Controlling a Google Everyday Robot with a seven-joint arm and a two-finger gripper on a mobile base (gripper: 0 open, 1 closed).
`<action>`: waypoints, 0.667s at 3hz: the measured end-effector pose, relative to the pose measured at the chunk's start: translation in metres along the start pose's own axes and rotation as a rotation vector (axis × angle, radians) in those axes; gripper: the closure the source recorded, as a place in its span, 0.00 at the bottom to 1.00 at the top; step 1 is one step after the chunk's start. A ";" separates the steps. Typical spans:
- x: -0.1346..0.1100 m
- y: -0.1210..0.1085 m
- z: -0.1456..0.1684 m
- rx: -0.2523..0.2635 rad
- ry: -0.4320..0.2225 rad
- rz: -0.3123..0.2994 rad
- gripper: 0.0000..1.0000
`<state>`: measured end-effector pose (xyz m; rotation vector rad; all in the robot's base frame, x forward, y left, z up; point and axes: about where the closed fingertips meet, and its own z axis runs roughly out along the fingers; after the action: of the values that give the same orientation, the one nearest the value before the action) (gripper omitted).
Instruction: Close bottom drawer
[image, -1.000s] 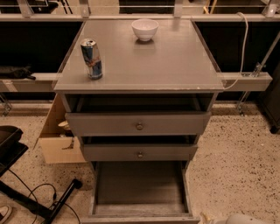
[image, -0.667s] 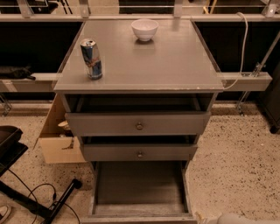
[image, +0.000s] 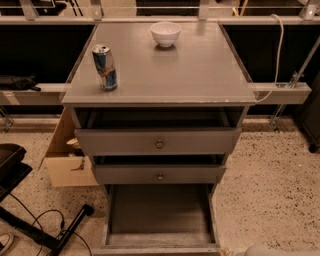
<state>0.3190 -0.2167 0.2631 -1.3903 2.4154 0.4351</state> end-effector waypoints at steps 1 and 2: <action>0.012 0.015 0.035 -0.049 -0.021 -0.003 0.41; 0.028 0.034 0.104 -0.116 -0.070 -0.012 0.72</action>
Offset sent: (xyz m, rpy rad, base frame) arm -0.0468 0.0559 -0.1584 0.1825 0.0797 0.0660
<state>0.2887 -0.1785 0.1608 -1.4114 2.3580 0.6186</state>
